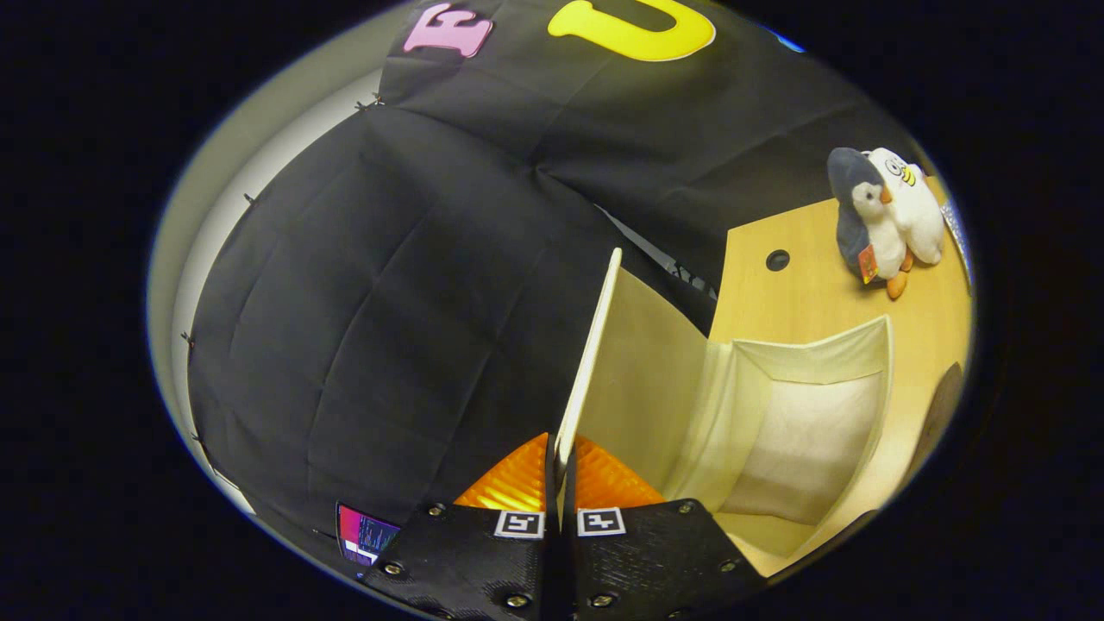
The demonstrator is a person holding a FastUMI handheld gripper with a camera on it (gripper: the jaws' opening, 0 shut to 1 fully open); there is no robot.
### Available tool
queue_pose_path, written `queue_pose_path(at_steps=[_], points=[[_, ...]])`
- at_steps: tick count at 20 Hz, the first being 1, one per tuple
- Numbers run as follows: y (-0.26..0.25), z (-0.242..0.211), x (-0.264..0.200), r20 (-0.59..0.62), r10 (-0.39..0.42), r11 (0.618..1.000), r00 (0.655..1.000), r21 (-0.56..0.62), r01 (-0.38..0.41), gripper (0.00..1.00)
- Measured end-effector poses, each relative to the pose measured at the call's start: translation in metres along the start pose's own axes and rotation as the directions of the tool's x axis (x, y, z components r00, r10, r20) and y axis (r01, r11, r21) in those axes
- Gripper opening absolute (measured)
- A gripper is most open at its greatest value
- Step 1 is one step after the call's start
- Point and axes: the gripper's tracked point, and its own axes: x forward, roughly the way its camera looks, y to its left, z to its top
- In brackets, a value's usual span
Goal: Open the storage box then place both shoes into the box .Put the left shoe in first, then the right shoe, with the right side of both shoes facing outward in a uniform manner.
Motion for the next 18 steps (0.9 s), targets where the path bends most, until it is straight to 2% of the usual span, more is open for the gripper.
queue_pose_path(at_steps=[7, 8, 9, 12, 14, 18], points=[[0.019, -0.025, 0.096, -0.038, -0.056, 0.997, 0.998, -0.054, 0.054, 0.00], [0.018, -0.027, 0.106, -0.039, -0.062, 0.996, 0.997, -0.067, 0.060, 0.04], [0.013, -0.026, 0.115, -0.033, -0.096, 0.992, 0.995, -0.090, 0.093, 0.09], [0.019, -0.020, 0.130, -0.008, -0.111, 0.980, 0.994, -0.165, 0.108, 0.75], [0.026, -0.014, 0.127, 0.014, -0.103, 0.970, 0.995, -0.220, 0.104, 0.81], [0.043, 0.004, 0.099, 0.059, -0.093, 0.951, 0.994, -0.292, 0.106, 0.81]])
